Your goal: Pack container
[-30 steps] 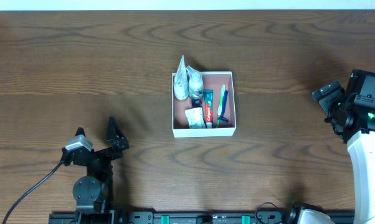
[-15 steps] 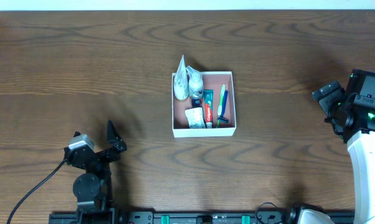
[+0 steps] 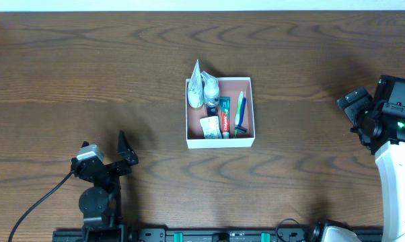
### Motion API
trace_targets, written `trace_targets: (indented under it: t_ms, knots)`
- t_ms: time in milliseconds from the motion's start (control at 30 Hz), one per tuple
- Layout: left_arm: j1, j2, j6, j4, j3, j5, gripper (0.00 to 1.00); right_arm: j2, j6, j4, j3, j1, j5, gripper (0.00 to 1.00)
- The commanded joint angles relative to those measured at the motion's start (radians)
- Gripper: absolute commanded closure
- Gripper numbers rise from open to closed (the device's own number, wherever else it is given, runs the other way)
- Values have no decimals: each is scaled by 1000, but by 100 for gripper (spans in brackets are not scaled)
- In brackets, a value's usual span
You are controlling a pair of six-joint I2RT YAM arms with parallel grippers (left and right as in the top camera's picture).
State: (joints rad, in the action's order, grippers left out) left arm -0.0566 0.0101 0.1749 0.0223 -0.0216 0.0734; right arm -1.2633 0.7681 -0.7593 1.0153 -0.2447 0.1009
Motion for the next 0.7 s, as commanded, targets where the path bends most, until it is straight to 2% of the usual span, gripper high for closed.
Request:
trace_targets:
  t_ms: [0, 400, 533, 667]
  knots:
    - [-5, -6, -21, 44, 18, -6, 2, -3, -14, 0, 10, -7, 3, 1]
    - [-5, -6, -21, 44, 18, -6, 2, 2, -14, -1, 10, -7, 3, 1]
    - [-5, -6, -21, 44, 18, -6, 2, 81, -14, -1, 10, 5, 3, 1]
    - [-5, -6, -21, 44, 18, -6, 2, 240, -14, -1, 10, 68, 3, 1]
